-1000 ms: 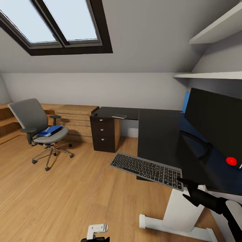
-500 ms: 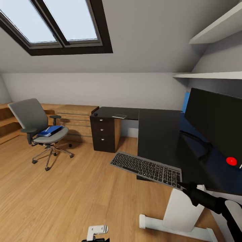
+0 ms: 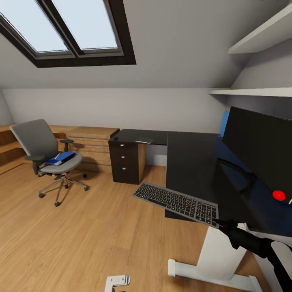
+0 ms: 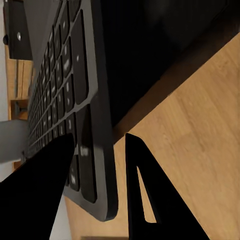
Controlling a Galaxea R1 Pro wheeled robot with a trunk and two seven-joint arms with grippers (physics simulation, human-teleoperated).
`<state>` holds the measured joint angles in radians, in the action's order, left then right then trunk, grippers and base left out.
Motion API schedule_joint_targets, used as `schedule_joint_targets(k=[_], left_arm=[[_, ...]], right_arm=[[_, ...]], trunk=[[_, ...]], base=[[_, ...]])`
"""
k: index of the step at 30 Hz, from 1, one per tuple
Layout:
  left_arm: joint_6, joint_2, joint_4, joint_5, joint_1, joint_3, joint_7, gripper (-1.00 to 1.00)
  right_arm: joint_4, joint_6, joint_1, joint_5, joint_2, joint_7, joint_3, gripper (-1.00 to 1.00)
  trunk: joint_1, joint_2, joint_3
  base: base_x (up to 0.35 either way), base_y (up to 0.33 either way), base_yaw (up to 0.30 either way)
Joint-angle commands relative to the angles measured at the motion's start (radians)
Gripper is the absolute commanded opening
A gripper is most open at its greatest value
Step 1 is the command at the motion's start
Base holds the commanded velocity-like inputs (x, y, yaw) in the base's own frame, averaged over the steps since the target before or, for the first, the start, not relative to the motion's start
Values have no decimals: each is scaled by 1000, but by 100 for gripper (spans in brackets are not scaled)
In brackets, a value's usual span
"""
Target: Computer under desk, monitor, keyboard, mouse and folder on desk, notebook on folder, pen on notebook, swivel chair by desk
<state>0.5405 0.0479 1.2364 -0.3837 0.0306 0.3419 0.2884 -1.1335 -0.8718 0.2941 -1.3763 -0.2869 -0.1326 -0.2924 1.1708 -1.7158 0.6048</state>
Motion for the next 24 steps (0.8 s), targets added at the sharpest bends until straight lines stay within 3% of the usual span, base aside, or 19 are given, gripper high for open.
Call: schedule_joint_targets(k=[1,7,15,24], left_arm=[[3,0,2,-11,0,1,9,100],[3,1,1,-11,0,2,9,100],[3,1,0,-11,0,2,9,100],[3,1,0,-11,0,1,9,100]], right_arm=[[-2,-4,0,-6,0,-11,-1,-100],[-6,-3,0,-6,1,-10,37,-100],[-8,-3,0,-6,2,-7,56,-100],[-92,3,0,-5,13,-6,114,-100]], trunk=[[-4,7,-2],[-27,49,-21],[-58,105,-46],[-92,168,-74]], base=[[0,0,0],[0,0,0],[0,0,0],[0,0,0]])
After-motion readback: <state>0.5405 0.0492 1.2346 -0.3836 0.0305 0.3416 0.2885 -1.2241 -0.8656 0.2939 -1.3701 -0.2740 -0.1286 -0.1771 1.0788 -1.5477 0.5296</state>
